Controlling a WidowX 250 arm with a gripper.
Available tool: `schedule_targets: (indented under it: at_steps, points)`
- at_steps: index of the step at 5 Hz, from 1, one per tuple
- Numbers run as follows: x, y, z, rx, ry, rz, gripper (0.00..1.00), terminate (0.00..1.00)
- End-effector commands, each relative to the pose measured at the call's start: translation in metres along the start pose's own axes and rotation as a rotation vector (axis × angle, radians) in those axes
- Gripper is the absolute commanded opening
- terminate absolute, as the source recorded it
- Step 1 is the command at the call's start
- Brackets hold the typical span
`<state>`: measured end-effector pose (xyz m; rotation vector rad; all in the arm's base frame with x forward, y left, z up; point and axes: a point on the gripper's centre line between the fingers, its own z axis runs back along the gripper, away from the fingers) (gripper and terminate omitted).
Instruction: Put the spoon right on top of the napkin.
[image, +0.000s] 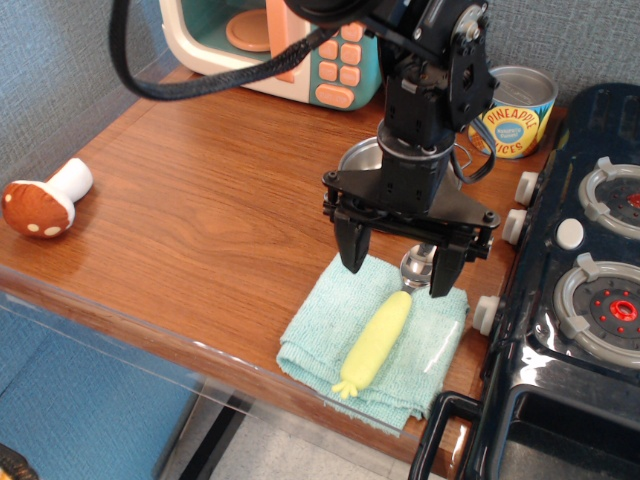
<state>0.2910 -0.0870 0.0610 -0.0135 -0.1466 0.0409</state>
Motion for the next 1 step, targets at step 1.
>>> schedule_targets:
  at_steps: [1]
  points:
    - [-0.0041,0.0047,0.0104,-0.016,-0.046,0.009,1.00,1.00]
